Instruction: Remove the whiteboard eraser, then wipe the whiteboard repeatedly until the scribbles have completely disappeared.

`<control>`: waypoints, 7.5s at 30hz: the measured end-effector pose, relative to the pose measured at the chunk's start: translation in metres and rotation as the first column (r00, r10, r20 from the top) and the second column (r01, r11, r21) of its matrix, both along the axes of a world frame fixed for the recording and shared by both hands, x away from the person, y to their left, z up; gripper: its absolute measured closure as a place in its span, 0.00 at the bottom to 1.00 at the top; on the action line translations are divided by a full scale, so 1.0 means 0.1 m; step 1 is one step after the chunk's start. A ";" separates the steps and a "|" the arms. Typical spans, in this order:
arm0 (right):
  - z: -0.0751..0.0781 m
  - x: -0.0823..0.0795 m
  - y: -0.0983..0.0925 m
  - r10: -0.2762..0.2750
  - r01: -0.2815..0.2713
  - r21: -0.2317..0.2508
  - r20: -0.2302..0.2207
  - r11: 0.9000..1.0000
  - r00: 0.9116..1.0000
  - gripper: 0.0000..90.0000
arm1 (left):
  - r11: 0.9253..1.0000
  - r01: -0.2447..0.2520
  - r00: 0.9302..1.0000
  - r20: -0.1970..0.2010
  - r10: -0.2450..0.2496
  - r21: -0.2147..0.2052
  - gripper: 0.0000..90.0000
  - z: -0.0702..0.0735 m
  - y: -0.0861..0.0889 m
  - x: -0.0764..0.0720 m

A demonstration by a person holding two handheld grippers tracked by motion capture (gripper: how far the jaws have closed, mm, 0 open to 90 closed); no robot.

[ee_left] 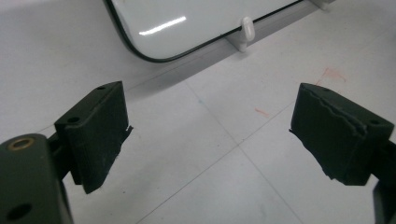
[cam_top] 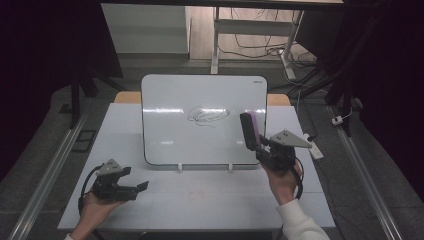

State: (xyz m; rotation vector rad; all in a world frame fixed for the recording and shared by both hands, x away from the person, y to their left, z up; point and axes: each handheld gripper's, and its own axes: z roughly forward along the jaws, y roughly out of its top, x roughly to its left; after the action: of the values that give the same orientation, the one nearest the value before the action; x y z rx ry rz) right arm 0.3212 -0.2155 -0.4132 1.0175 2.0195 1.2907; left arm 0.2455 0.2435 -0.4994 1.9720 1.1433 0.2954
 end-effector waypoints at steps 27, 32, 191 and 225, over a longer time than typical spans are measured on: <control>-0.52 -0.42 0.43 0.228 -0.236 -0.088 -0.087 0.968 0.970 0.72 | 0.989 0.134 0.991 0.008 -0.133 -0.058 0.14 0.39 -0.74 0.31; -0.58 -0.43 0.49 0.244 -0.254 -0.100 -0.100 0.962 0.965 0.72 | 0.983 0.162 0.987 -0.005 -0.163 -0.089 0.14 0.43 -0.87 0.40; 0.03 0.35 0.43 0.016 -0.012 -0.050 0.087 0.999 0.996 0.45 | 0.998 0.048 0.997 -0.061 -0.050 -0.030 0.23 -0.15 0.06 -0.10; 0.08 0.79 0.87 -0.106 0.132 -0.195 0.135 0.972 0.985 0.45 | 0.998 0.043 0.997 -0.069 -0.046 -0.036 0.23 -0.16 0.10 -0.08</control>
State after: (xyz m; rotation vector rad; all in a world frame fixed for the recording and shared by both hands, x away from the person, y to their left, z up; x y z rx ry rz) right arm 0.4003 -0.1284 -0.4056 0.9242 1.9198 1.0345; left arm 0.2380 0.2539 -0.5158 1.9877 1.1390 0.1837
